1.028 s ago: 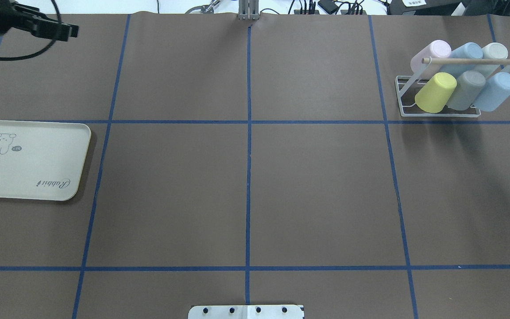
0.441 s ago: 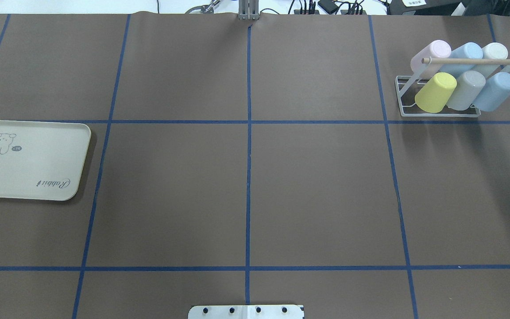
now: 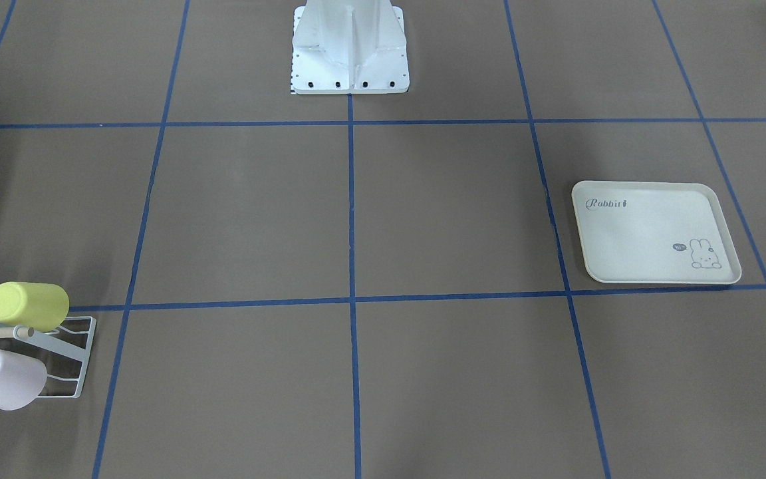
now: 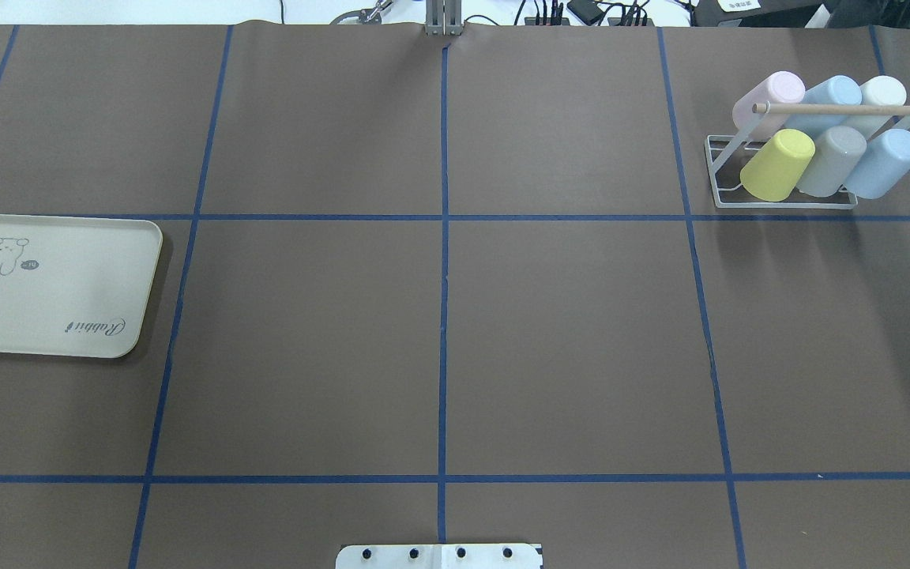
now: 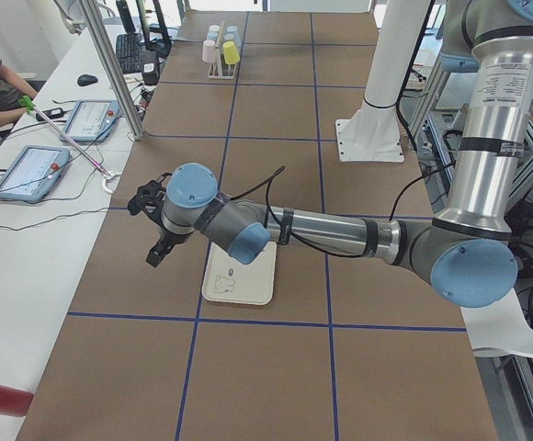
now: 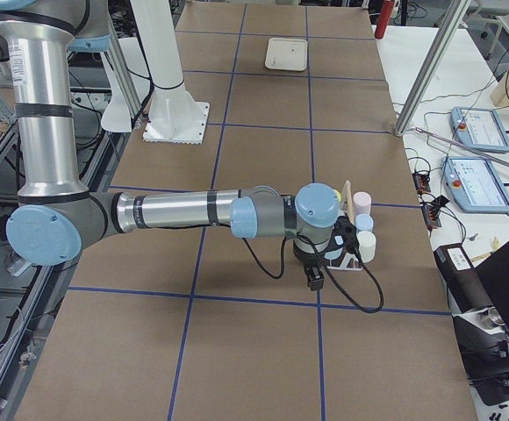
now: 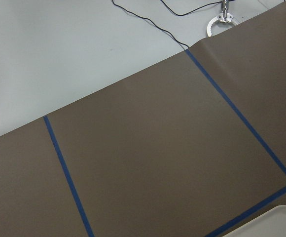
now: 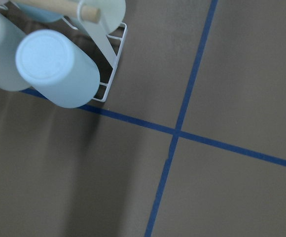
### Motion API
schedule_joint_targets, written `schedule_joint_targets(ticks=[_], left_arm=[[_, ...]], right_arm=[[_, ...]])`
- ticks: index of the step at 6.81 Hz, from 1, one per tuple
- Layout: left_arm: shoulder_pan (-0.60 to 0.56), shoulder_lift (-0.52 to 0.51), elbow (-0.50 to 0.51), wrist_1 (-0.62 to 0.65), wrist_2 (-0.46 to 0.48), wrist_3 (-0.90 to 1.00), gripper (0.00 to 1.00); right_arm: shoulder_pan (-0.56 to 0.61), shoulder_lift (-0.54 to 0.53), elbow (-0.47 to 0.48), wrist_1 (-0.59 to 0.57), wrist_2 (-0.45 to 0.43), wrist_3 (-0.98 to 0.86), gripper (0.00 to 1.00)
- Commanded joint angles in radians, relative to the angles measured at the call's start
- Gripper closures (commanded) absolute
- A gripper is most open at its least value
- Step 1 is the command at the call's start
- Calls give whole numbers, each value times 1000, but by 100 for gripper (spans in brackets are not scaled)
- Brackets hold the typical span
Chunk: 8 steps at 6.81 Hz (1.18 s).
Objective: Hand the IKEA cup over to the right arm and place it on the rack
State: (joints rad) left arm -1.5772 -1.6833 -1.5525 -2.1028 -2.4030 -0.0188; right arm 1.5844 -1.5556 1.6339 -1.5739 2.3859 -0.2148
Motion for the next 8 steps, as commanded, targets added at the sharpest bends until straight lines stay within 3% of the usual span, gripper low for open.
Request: schedule_joint_targets(ticks=[1,4,5,6,8], left_arm=[[-1,36,15,1,65,6,0],[21,36,38,27,73,41,0],[20,36,35,162,205,305,0],[17,40,41,193,250,382,0],[19,89,22,210,242,373,0]], right_arm=[[0,-55,-19,11,-17,-3,0],[-1,-54,-34,3,-28,5,0],[-1,-19,-43,-6,-30,50,0],[0,-6,-28,-46,-28,51,0],[16,25,10,-151,-27,51,0]])
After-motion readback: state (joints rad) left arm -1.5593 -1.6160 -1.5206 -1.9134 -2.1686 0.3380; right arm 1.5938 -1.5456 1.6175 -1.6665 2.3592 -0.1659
